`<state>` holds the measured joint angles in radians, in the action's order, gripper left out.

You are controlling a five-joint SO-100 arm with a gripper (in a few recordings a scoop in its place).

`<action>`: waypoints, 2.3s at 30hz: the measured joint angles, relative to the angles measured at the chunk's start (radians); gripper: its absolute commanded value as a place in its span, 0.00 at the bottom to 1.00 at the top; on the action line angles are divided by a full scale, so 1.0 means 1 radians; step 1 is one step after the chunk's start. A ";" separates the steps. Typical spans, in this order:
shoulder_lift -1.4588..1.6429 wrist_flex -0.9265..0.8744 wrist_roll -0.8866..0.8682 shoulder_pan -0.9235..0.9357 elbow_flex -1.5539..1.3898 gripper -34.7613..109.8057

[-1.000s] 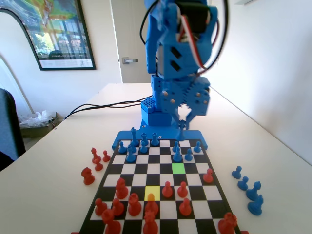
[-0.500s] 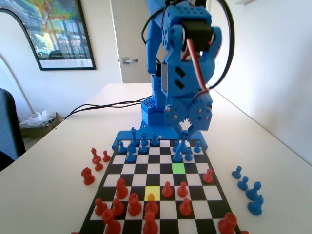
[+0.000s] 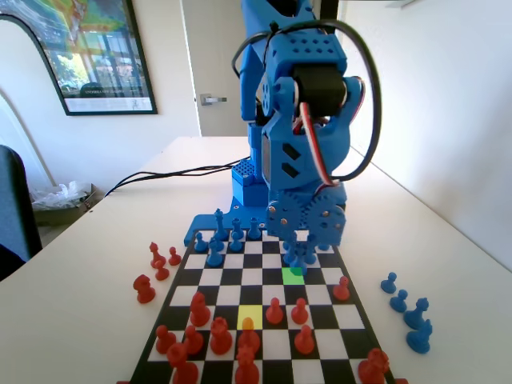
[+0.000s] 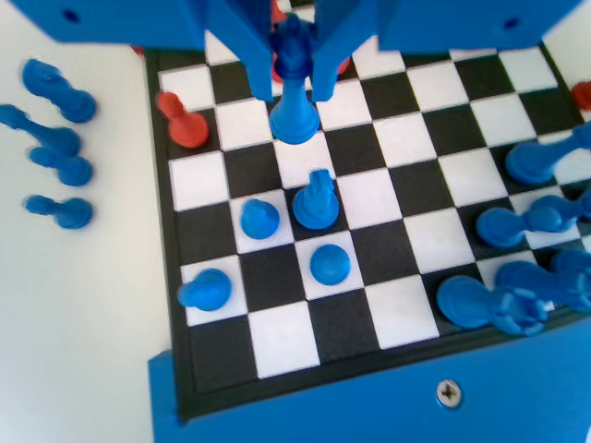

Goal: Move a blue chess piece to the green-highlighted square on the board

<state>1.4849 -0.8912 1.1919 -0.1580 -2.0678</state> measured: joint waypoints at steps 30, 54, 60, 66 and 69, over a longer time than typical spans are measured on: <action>-0.020 0.063 0.026 0.005 -0.067 0.25; -0.055 0.074 0.017 0.005 -0.061 0.25; -0.055 0.074 0.015 0.003 -0.052 0.27; -0.055 0.074 0.021 0.006 -0.049 0.29; -0.055 0.064 0.026 0.014 -0.040 0.30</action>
<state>1.4297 -0.8268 1.2180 -0.1442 -2.1077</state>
